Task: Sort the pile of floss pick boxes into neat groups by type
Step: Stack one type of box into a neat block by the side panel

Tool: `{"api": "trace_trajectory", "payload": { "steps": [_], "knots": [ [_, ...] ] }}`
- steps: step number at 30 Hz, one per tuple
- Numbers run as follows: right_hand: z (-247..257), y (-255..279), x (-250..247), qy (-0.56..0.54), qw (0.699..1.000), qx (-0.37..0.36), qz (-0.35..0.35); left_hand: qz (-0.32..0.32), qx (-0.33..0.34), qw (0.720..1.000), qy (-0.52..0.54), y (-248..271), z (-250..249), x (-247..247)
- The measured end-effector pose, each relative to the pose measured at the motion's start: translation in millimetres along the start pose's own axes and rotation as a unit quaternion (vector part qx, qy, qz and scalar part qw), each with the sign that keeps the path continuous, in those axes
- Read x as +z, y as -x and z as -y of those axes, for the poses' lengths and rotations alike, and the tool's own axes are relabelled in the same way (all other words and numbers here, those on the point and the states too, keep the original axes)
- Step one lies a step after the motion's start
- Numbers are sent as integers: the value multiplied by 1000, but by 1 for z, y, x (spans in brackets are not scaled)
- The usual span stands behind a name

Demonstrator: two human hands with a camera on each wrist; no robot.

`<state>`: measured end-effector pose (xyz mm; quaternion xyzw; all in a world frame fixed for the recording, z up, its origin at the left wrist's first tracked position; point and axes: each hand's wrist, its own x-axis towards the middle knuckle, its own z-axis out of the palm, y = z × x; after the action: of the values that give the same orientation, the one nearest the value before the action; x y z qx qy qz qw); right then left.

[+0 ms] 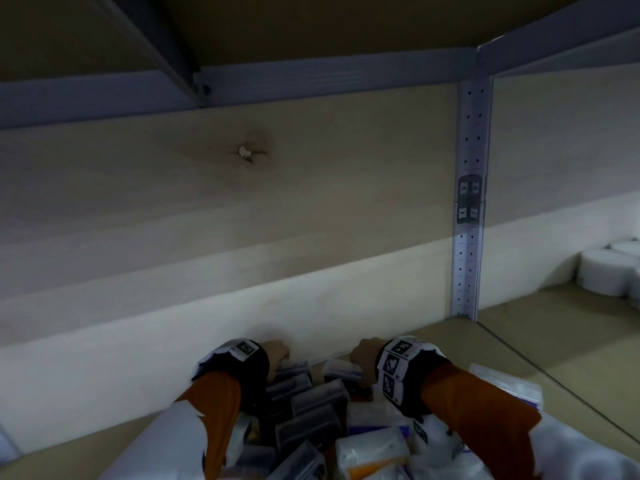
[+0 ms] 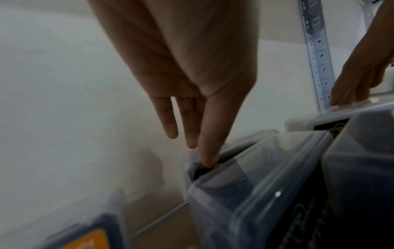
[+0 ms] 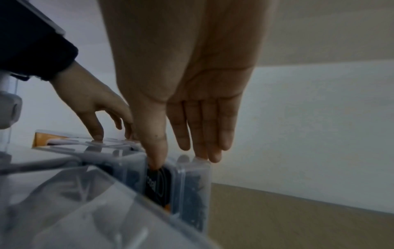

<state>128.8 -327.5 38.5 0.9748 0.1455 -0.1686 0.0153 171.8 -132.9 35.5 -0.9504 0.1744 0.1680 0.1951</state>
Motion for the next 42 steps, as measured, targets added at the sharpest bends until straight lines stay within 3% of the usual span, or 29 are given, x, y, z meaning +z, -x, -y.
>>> {"api": "trace_trajectory", "payload": {
  "steps": [4,10,13,15,20,26,32,37,42],
  "knots": [
    [2,3,0,52,998,-25,32,20,10,1000,18,21,2,-7],
    [14,33,-5,24,999,-23,-38,-8,11,998,58,64,3,-10],
    [28,49,-8,33,998,-47,19,-8,22,998,53,91,4,-6],
    [38,65,-11,31,998,-50,20,1,27,997,67,109,5,-2],
    [69,110,-13,51,990,-133,21,-13,48,995,90,160,8,11],
    [115,165,-9,70,977,-203,9,-35,68,992,103,226,9,36],
    [153,196,16,10,960,-279,-19,-56,60,990,111,278,12,83],
    [187,205,45,-4,949,-316,10,-30,41,983,177,309,12,125],
    [214,202,69,-3,942,-332,43,-56,11,977,207,333,3,159]
  ]
}}
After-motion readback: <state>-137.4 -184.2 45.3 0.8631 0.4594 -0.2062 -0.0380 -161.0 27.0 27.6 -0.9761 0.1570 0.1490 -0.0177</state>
